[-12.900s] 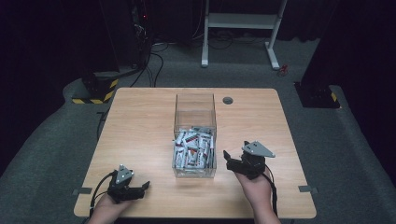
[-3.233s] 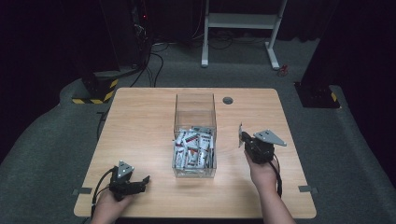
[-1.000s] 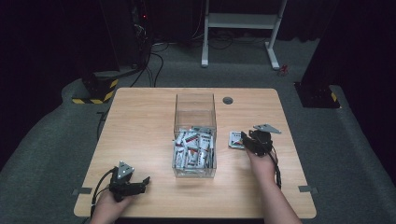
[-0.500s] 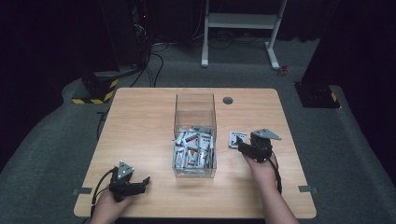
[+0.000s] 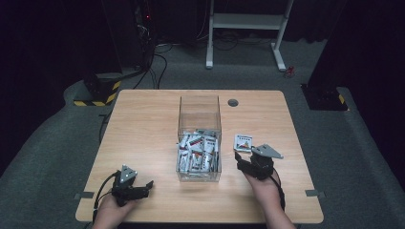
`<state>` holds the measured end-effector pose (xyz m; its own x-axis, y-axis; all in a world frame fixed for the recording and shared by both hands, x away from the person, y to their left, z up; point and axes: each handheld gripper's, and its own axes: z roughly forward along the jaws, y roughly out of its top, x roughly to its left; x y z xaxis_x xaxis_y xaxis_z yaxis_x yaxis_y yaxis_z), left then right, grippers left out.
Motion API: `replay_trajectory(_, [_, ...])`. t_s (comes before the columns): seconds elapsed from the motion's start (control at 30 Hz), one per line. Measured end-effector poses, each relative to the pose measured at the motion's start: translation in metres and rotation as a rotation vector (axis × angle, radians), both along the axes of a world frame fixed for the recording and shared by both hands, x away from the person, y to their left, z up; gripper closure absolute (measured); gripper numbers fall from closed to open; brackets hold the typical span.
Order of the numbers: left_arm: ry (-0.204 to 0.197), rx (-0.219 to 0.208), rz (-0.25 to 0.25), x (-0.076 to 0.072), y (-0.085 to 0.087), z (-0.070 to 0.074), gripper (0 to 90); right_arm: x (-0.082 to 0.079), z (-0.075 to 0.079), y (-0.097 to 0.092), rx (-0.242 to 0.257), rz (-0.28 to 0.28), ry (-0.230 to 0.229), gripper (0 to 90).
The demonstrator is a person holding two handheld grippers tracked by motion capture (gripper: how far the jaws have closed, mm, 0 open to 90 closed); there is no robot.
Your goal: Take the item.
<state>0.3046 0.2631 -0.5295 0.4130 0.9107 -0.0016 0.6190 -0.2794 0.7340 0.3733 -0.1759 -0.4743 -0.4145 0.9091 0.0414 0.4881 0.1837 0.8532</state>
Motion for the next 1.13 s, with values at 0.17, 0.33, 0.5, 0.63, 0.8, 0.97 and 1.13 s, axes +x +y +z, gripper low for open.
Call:
replay_trajectory(0.17, [-0.003, 0.007, -0.005, 0.0, 0.0, 0.0, 14.1, -0.014, -0.011, 0.003, -0.017, 0.025, 0.01, 29.2])
replay_trajectory(0.33, [-0.003, 0.007, -0.005, 0.0, 0.0, 0.0, 14.1, -0.03, -0.031, 0.008, -0.077, 0.04, 0.059, 26.4])
replay_trajectory(0.5, [-0.003, 0.007, -0.005, 0.0, 0.0, 0.0, 14.1, -0.038, -0.046, 0.012, -0.159, 0.014, 0.106, 22.3])
replay_trajectory(0.63, [-0.003, 0.007, -0.004, 0.0, 0.0, 0.0, 14.2, -0.035, -0.05, 0.014, -0.175, 0.021, 0.169, 16.2])
replay_trajectory(0.8, [-0.003, 0.004, -0.005, 0.0, 0.0, 0.0, 14.2, -0.032, -0.051, 0.013, -0.141, -0.013, 0.197, 14.2])
replay_trajectory(0.97, [-0.004, 0.0, -0.001, 0.0, 0.0, 0.0, 14.1, -0.032, -0.051, 0.014, -0.142, 0.008, 0.201, 14.3])
replay_trajectory(1.13, [-0.004, 0.0, 0.001, -0.001, -0.001, 0.0, 14.1, -0.03, -0.051, 0.019, -0.157, 0.039, 0.191, 14.3])
